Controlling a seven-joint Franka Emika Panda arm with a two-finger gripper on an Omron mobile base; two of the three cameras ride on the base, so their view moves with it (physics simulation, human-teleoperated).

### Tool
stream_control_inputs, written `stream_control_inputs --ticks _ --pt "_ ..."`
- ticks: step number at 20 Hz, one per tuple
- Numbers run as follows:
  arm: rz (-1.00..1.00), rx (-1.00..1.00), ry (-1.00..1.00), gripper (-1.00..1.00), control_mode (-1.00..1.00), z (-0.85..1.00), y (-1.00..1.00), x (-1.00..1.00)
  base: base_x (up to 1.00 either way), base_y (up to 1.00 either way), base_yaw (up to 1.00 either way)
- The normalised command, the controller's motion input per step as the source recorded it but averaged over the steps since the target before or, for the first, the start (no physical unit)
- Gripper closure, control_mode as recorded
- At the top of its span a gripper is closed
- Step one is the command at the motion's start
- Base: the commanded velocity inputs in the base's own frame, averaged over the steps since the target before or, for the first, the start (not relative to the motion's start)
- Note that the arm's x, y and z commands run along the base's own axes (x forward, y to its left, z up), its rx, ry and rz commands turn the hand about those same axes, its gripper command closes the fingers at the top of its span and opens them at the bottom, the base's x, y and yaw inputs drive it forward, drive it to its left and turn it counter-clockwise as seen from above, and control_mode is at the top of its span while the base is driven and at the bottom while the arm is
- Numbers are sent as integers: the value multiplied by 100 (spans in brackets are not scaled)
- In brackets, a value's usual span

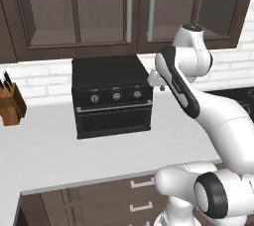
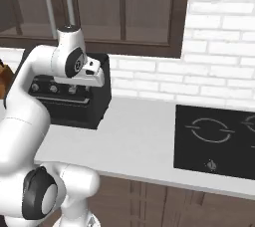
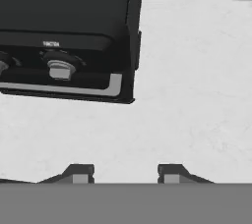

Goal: Take a straw from the drawer in front and place it inside the glass cup on the dining counter.

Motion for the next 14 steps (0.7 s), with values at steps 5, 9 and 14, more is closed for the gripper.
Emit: stream_control_inputs --ticks 5,9,14 --pt "0 0 0 -100 100 0 0 0 -47 -3 0" --pt "0 0 0 -100 100 0 0 0 -92 -44 16" --pt "0 0 0 -100 100 0 0 0 -8 -56 48"
